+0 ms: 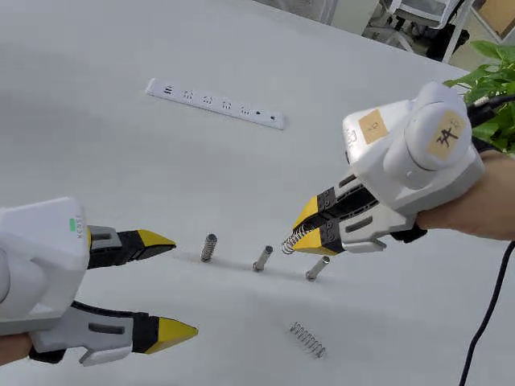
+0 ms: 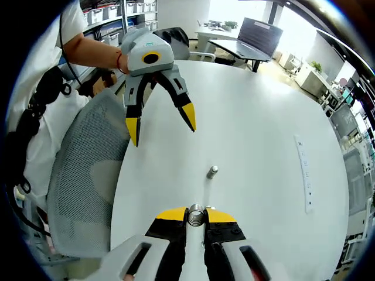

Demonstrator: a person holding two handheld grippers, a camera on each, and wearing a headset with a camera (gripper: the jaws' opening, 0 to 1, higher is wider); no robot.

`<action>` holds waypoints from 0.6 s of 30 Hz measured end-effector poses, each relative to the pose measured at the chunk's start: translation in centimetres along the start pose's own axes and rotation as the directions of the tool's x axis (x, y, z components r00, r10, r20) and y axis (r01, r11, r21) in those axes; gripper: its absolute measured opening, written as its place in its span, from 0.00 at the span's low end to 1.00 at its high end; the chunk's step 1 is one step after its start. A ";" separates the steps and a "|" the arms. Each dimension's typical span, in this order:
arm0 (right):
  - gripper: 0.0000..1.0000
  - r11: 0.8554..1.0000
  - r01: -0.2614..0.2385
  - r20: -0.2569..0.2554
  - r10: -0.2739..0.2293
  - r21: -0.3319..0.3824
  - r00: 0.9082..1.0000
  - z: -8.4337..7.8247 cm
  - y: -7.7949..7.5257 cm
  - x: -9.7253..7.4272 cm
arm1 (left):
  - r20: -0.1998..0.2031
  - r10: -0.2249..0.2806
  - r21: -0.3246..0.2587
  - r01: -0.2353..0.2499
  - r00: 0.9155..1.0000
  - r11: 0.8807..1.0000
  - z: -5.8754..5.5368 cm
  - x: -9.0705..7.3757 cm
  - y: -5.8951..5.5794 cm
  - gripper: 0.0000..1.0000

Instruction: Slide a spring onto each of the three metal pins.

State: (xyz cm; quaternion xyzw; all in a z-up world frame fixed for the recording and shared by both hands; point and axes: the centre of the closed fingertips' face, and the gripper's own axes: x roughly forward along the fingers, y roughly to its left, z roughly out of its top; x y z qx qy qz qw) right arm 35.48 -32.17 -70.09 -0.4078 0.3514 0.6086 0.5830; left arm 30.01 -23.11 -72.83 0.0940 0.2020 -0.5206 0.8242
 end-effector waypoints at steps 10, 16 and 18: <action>0.06 1.000 -0.001 -0.038 0.002 0.018 0.999 -0.7 -1.3 1.7 | 0.035 -0.006 -0.015 0.006 0.999 1.000 -0.3 0.1 0.1 0.81; 0.06 1.000 -0.009 -0.054 0.011 0.024 0.998 -1.1 -2.3 2.9 | 0.054 0.000 -0.028 0.002 0.999 1.000 -0.4 0.1 0.3 0.88; 0.06 1.000 -0.014 -0.058 0.016 0.028 0.998 -1.2 -2.5 3.2 | 0.056 -0.006 -0.038 0.008 0.998 0.999 -0.5 0.2 0.3 0.90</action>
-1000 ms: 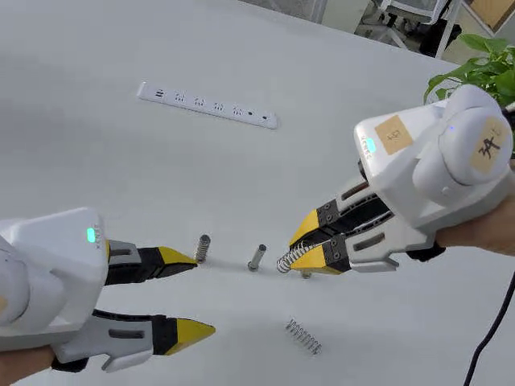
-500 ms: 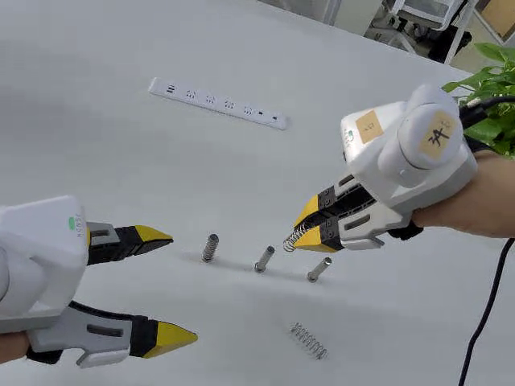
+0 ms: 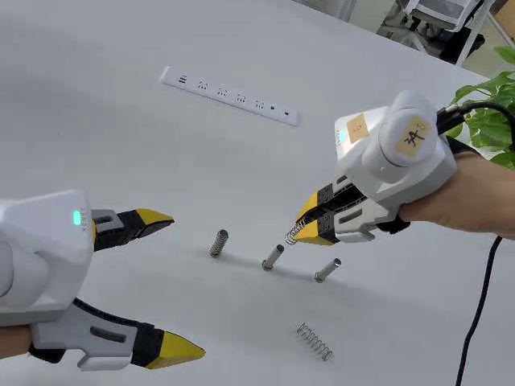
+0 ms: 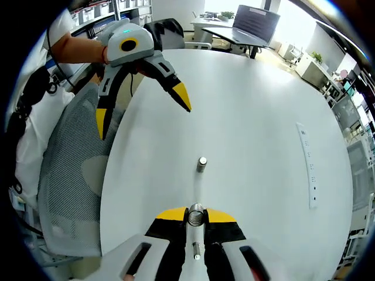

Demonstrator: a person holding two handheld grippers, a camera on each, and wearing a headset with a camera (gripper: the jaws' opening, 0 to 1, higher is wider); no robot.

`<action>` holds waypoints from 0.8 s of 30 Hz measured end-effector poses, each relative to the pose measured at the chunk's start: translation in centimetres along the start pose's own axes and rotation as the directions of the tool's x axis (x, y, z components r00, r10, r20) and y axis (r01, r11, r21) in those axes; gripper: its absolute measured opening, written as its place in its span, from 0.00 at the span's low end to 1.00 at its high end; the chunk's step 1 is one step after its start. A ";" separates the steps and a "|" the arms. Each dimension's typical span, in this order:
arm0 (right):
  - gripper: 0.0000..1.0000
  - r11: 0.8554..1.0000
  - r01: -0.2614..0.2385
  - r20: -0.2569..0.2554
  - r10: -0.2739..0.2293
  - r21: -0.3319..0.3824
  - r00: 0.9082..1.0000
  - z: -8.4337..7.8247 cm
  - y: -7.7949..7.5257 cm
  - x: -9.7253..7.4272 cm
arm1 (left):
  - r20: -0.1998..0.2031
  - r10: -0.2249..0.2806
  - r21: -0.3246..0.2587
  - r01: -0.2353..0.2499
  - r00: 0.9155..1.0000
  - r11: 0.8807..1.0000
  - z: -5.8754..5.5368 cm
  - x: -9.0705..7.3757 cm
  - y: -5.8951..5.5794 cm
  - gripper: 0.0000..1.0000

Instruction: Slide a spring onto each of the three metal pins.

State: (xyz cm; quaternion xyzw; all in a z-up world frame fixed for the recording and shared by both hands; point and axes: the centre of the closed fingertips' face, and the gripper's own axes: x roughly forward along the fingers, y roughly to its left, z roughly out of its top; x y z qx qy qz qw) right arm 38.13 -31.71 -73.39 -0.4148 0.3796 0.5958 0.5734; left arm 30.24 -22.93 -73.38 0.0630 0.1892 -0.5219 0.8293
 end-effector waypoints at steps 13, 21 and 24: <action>0.06 1.000 -0.018 -0.034 0.019 0.014 0.999 -0.6 -0.4 1.5 | 0.014 0.004 -0.026 -0.003 1.000 1.000 -0.4 0.2 0.4 0.91; 0.06 0.999 -0.032 -0.041 0.033 0.021 0.999 -0.8 0.0 2.2 | 0.021 -0.001 -0.037 0.001 1.000 0.999 -0.6 0.3 0.3 0.91; 0.06 0.999 -0.033 -0.043 0.034 0.024 0.999 -1.0 -0.1 2.4 | 0.023 -0.001 -0.039 0.002 1.000 0.999 -0.5 0.4 0.3 0.91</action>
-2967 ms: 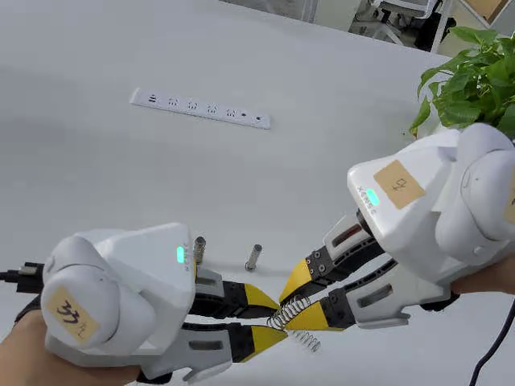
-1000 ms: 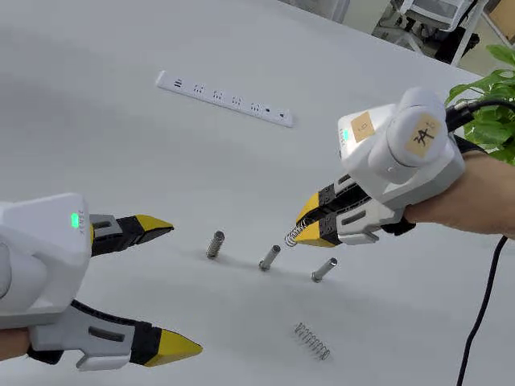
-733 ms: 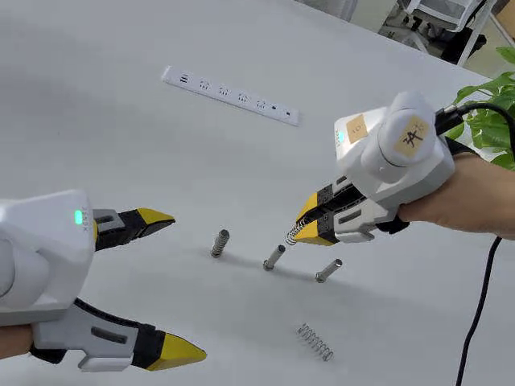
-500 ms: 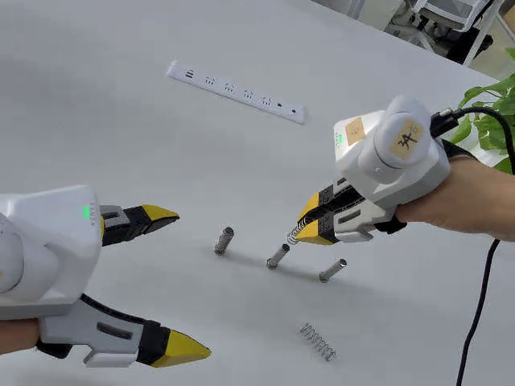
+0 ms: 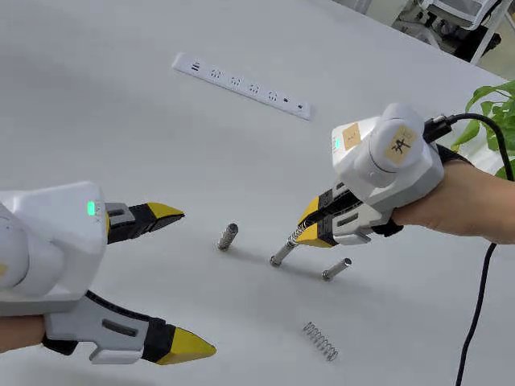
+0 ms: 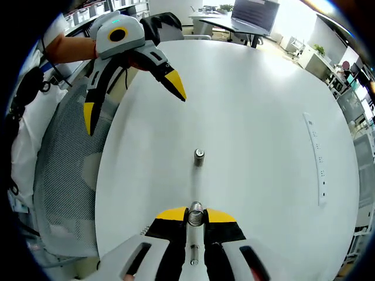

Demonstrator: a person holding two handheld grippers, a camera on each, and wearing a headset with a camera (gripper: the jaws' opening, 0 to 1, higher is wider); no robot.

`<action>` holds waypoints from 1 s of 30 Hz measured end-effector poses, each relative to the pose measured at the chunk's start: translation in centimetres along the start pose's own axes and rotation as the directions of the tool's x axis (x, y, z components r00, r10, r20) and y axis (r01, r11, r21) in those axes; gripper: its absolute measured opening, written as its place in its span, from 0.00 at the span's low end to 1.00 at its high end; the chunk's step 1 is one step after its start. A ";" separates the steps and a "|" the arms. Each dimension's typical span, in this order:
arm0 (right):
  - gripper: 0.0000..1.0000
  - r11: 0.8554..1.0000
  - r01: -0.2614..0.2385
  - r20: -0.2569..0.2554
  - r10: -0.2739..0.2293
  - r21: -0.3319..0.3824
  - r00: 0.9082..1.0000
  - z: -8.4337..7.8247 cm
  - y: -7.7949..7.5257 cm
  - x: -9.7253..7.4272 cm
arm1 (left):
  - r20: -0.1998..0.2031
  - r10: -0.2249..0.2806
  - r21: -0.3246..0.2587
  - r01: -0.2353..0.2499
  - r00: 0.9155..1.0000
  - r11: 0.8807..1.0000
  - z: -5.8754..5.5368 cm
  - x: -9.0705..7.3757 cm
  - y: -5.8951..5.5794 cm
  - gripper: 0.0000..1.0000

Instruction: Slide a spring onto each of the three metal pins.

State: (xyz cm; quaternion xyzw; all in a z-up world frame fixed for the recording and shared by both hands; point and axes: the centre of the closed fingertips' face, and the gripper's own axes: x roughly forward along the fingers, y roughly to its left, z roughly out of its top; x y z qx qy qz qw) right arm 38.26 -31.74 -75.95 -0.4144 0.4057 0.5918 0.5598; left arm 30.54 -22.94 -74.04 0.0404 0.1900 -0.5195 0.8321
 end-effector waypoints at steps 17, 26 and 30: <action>0.06 1.000 -0.015 -0.010 0.015 -0.004 1.000 -0.5 -0.3 0.7 | 0.012 -0.008 -0.014 0.008 1.000 1.000 0.3 0.3 -0.2 0.91; 0.06 1.000 -0.017 -0.011 0.017 -0.002 1.000 -0.8 -0.4 1.3 | 0.011 -0.015 -0.017 0.016 1.000 1.000 0.3 0.5 -0.5 0.91; 0.06 1.000 -0.017 -0.012 0.017 -0.005 1.000 -0.9 -0.4 1.6 | 0.011 -0.017 -0.018 0.017 1.000 1.000 0.3 0.5 -0.5 0.90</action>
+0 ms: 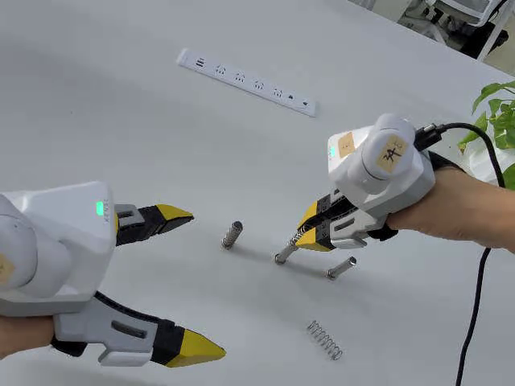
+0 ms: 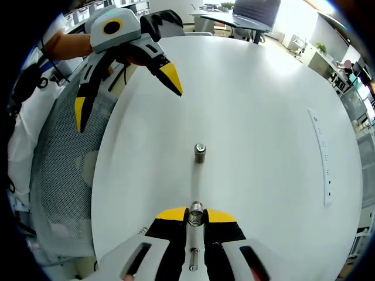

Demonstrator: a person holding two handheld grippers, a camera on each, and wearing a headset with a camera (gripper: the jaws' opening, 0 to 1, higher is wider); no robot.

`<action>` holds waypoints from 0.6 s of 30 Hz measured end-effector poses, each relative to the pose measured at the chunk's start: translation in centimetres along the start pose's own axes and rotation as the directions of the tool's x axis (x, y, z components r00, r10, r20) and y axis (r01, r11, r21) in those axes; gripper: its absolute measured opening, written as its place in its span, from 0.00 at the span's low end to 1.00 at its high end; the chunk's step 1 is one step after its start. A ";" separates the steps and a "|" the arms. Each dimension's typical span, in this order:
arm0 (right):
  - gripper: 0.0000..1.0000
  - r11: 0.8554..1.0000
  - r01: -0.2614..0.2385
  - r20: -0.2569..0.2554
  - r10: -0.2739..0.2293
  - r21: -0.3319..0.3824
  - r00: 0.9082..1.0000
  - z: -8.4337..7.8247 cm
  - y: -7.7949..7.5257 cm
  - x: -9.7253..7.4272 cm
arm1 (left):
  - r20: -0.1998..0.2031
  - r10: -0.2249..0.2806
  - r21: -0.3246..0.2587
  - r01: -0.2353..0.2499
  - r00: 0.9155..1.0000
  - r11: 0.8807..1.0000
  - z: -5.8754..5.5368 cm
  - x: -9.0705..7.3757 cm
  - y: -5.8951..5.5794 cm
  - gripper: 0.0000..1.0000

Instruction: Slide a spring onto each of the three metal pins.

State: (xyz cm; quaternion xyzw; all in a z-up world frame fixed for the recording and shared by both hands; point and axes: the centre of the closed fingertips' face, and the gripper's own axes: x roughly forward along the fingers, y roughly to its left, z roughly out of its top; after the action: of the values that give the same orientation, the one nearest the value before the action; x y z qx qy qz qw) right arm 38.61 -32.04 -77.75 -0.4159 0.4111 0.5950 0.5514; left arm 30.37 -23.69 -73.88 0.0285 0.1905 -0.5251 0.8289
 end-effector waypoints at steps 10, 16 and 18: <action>0.06 1.000 -0.006 -0.001 0.006 0.002 1.000 -0.4 -0.1 1.1 | -0.002 0.002 -0.002 -0.002 1.000 1.000 0.0 -0.2 0.2 0.90; 0.06 1.000 -0.009 -0.002 0.009 0.001 1.000 -0.5 -0.1 1.6 | -0.001 0.004 -0.004 -0.004 1.000 1.000 -0.1 -0.2 0.2 0.90; 0.06 1.000 -0.010 -0.005 0.010 0.001 1.000 -0.6 -0.2 1.9 | -0.002 0.005 -0.004 -0.005 1.000 1.000 -0.1 -0.2 0.3 0.90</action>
State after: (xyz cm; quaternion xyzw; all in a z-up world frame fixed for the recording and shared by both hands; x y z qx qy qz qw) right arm 38.75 -31.98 -79.70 -0.4152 0.4148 0.5966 0.5475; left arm 30.50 -23.37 -73.98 0.0282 0.1924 -0.5225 0.8302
